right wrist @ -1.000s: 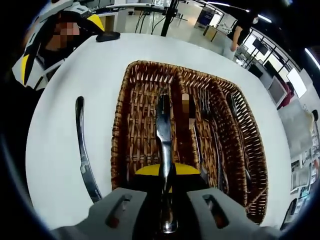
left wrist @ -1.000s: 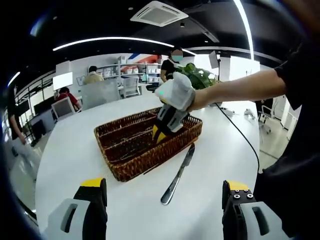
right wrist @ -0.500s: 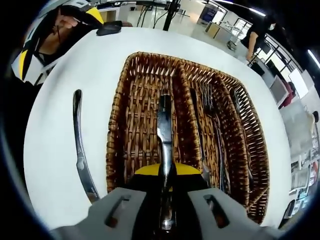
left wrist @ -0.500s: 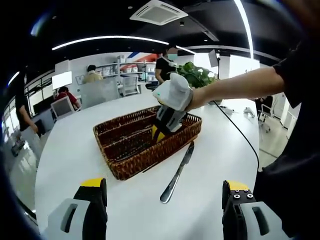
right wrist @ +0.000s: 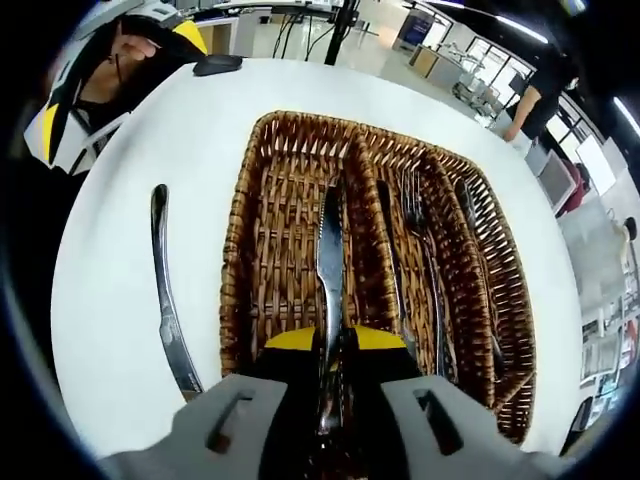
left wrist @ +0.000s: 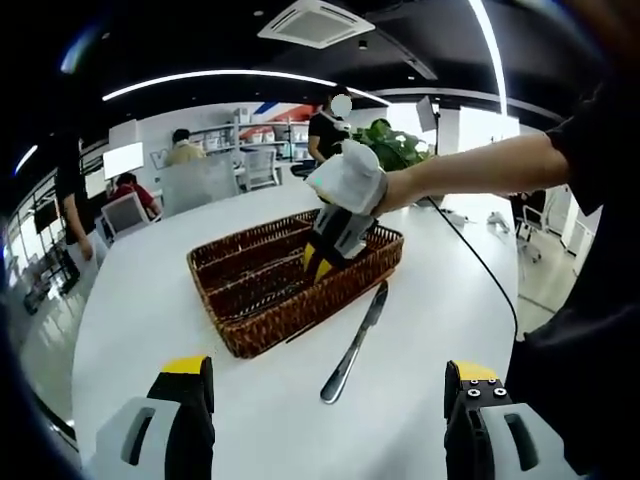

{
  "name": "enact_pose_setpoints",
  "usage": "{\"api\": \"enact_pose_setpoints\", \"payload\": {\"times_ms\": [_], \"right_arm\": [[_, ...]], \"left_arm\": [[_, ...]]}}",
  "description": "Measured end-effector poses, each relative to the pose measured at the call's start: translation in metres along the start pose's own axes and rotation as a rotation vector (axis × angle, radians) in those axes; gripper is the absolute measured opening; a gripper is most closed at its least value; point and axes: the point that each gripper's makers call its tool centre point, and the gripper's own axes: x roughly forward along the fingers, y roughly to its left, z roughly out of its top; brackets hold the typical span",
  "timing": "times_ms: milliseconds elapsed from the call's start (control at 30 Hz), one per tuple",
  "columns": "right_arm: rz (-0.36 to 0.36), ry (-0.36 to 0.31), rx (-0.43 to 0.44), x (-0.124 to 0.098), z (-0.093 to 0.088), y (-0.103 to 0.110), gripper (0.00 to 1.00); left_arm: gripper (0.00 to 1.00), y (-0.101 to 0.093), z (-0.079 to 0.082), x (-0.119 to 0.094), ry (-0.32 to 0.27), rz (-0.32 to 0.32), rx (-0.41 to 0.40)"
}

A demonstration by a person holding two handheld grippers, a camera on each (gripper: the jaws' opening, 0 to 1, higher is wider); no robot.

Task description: Arrange the knives, forks, and spoons in their matching storage slots by inserting each utensil handle-first until every utensil is classified and aligned in the correct compartment

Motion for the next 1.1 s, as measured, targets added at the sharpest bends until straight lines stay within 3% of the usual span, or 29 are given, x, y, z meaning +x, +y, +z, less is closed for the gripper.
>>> {"api": "enact_pose_setpoints", "payload": {"times_ms": [133,233,533,867,1000,1100], "right_arm": [[-0.047,-0.066,0.056,-0.015,0.010,-0.006,0.13],[-0.070,-0.124,0.149,-0.025,0.015,-0.007,0.17],[-0.149,-0.265,0.322,-0.049,0.017,-0.002,0.27],[-0.217,-0.359,0.396,-0.070,0.020,0.019,0.44],[-0.239,-0.368,0.398,-0.078,0.018,0.027,0.47],[-0.266,-0.385,0.420,-0.085,0.015,0.032,0.55]], "left_arm": [[1.00,-0.001,0.003,-0.001,-0.004,0.001,0.000],[1.00,0.000,0.005,0.000,-0.011,0.002,-0.003],[1.00,0.002,0.012,0.004,-0.018,0.004,-0.008],[1.00,0.004,0.017,0.008,-0.031,0.005,-0.018],[1.00,0.004,0.018,0.009,-0.034,0.004,-0.019],[1.00,0.003,0.018,0.011,-0.041,0.001,-0.023]]}}
